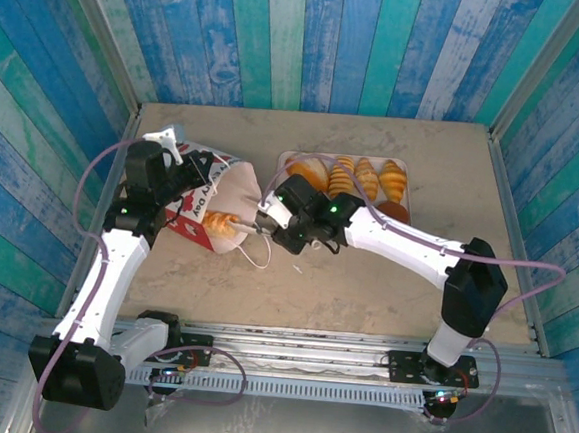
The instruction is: Take the fake bread out of the paper bag
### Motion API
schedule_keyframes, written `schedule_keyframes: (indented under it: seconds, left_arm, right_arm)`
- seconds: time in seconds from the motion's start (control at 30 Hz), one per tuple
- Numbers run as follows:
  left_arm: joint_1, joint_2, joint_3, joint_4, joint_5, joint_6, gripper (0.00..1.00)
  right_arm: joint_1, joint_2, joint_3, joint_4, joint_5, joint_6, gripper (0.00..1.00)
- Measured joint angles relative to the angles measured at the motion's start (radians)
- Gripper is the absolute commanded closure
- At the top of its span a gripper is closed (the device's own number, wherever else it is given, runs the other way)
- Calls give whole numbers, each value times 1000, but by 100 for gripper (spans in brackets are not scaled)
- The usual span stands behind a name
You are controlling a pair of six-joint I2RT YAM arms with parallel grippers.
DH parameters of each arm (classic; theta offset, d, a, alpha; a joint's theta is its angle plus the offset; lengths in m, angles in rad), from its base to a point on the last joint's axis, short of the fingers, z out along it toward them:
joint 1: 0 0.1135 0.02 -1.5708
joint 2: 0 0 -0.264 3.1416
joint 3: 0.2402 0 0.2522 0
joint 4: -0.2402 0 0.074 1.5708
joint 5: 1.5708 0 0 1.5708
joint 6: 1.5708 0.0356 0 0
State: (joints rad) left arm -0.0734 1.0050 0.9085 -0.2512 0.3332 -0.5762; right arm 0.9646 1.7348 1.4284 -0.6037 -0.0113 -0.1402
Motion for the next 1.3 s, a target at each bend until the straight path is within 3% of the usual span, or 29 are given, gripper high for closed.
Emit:
schedule_keyframes:
  seconds: [0.6,1.3]
  left_arm:
    - [0,0,0,2,7,0,100]
    - [0,0,0,4,10,0,100]
  right_arm:
    - [-4,166,143,-101,-96,18,45]
    - [-11,205,180,-115,-126,20,49]
